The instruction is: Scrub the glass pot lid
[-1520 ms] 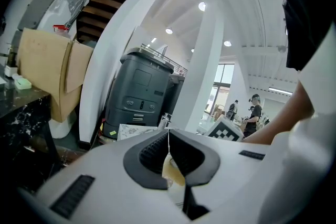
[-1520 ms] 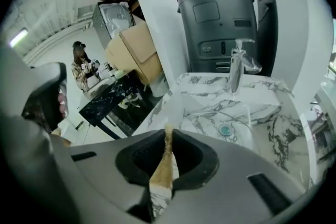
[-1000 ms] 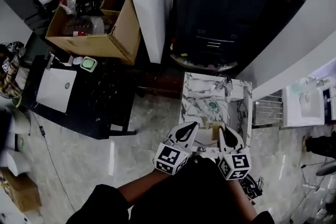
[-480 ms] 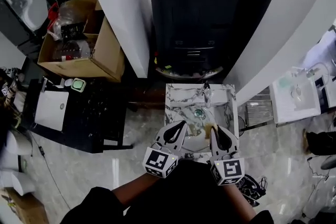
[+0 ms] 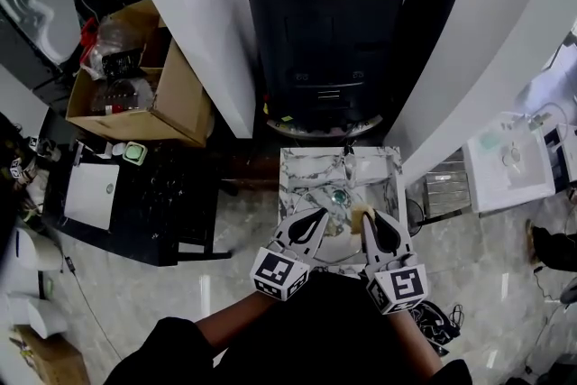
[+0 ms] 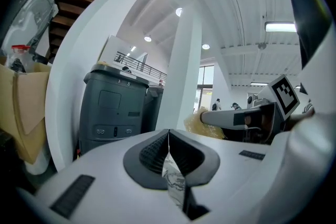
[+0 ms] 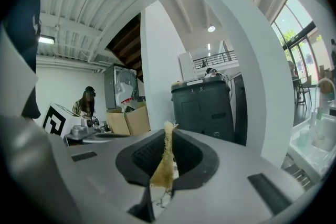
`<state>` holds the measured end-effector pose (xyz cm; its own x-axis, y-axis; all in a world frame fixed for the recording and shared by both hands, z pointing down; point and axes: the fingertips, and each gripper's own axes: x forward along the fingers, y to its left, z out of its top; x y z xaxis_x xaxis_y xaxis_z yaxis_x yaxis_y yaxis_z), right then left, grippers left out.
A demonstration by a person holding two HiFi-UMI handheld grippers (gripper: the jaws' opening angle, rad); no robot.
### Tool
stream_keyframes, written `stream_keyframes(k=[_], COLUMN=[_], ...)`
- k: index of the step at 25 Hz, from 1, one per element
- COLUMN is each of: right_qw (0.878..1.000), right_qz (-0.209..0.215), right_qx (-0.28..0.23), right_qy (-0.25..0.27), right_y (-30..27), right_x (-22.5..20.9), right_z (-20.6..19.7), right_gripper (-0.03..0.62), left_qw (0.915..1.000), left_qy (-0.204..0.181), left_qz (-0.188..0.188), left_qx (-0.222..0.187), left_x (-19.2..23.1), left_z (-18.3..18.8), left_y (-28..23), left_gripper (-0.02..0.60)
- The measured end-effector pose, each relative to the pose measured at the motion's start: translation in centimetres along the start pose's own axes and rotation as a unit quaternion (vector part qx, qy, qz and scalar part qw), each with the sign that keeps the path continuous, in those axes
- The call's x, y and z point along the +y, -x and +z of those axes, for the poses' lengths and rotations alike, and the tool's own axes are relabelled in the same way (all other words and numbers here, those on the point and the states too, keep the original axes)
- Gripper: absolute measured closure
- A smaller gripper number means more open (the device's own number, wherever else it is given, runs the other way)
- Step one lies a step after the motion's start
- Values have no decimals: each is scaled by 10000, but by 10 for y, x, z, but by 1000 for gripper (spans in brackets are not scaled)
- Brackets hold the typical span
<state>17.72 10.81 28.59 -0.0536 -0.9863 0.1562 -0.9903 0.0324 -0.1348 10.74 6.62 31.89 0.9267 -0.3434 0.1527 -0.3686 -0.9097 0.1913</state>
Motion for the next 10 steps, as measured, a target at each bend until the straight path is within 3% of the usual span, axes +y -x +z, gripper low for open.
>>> stream_keyframes(k=[5, 10], right_qw=[9999, 9998], right_qz=[61, 80], right_qx=[-139, -109], right_qy=[14, -121], right_y=[-1, 0], right_x=[-5, -17], right_z=[6, 4], right_gripper=[536, 536], left_qw=[9998, 9983], left_qy=[-64, 195], left_qz=[-162, -553], left_qx=[-3, -38], left_x=[-9, -23], left_z=[1, -4], left_y=[-9, -19], left_gripper=[565, 565])
